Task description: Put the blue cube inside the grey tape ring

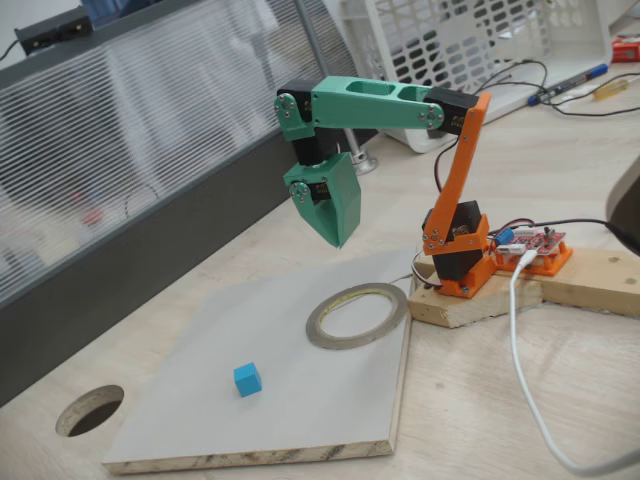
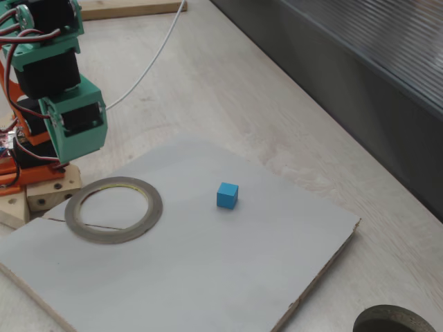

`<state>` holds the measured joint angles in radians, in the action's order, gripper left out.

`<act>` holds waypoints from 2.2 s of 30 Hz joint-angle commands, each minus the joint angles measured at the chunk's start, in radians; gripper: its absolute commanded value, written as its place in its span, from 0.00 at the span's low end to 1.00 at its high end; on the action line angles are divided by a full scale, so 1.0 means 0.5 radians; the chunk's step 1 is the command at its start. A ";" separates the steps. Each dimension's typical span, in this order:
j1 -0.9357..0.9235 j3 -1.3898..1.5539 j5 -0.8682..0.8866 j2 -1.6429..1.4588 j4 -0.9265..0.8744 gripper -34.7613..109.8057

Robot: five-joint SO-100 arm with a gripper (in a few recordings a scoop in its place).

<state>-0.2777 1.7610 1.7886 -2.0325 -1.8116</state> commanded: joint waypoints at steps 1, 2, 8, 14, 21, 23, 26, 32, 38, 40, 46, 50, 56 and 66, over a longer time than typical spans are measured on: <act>0.000 -0.055 0.037 -0.040 -0.009 0.24; 0.000 -0.055 0.037 -0.040 -0.021 0.24; 0.000 -0.055 0.037 -0.040 -0.009 0.24; 0.000 -0.055 0.037 -0.040 -0.009 0.24; -0.003 -0.055 0.028 -0.040 -0.009 0.24; 0.000 -0.058 0.025 -0.040 -0.006 0.24; 0.003 -0.077 0.025 -0.040 -0.006 0.24; 0.006 -0.064 0.028 -0.012 -0.003 0.24; 0.150 -0.086 0.025 0.472 -0.003 0.24; 0.411 -0.089 0.037 0.577 -0.003 0.24; 0.881 -0.249 0.028 0.739 0.000 0.24; 0.893 -0.739 0.025 0.966 0.000 0.24; 0.933 -1.322 0.025 1.448 -0.003 0.24; 1.089 -1.589 0.021 1.767 0.000 0.24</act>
<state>0.2500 0.9971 1.7902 -1.1367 -1.7978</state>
